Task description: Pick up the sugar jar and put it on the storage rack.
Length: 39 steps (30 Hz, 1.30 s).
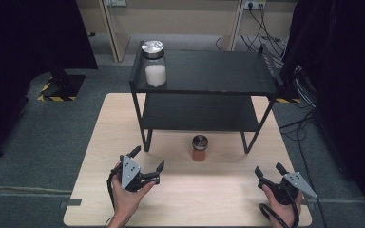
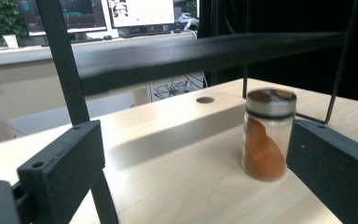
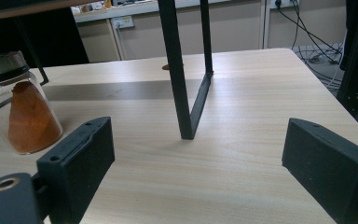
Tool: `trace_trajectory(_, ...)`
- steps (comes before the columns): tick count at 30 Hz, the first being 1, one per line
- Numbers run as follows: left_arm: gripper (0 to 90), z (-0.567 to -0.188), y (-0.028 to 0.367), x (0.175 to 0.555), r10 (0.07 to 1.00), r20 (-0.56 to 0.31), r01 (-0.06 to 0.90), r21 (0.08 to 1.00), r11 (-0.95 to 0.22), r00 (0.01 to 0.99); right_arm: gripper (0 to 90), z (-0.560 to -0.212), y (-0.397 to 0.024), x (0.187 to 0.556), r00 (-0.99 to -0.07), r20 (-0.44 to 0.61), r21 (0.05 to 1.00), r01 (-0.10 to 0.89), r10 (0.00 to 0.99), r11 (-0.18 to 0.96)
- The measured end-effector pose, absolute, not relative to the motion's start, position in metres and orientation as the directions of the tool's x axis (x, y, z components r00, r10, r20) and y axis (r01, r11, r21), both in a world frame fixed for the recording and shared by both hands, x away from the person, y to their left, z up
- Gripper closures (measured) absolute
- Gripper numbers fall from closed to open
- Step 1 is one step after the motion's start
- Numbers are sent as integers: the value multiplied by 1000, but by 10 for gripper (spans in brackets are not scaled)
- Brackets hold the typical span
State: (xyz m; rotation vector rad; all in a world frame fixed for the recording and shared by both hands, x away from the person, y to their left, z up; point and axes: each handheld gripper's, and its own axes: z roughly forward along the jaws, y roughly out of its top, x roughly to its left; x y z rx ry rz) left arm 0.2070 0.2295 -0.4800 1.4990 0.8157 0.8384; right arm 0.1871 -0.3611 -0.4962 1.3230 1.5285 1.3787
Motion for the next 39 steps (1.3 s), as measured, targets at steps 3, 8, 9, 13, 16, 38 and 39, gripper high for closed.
trace_trajectory(3,37,-487,230,206,866,44,43,996,-75,499,93,-496,-361,187,-251,137,968,237,958,-76)
trace_trajectory(8,39,-505,230,204,874,-6,89,995,-43,486,94,-496,-360,187,-254,128,969,237,959,-67)
trace_trajectory(9,38,-505,230,204,874,-6,89,995,-43,486,94,-496,-360,187,-254,125,970,237,959,-64)
trace_trajectory(13,38,-515,229,202,876,-38,123,992,-25,481,94,-495,-359,187,-254,121,970,237,960,-60)
trace_trajectory(16,39,-514,228,201,875,-31,124,992,-33,483,94,-495,-360,188,-255,124,969,238,959,-62)
trace_trajectory(38,47,-514,222,199,882,-24,132,990,-44,471,91,-495,-361,188,-256,135,968,241,957,-72)
trace_trajectory(39,47,-514,222,200,883,-33,136,990,-36,468,91,-495,-360,189,-257,131,969,239,958,-69)
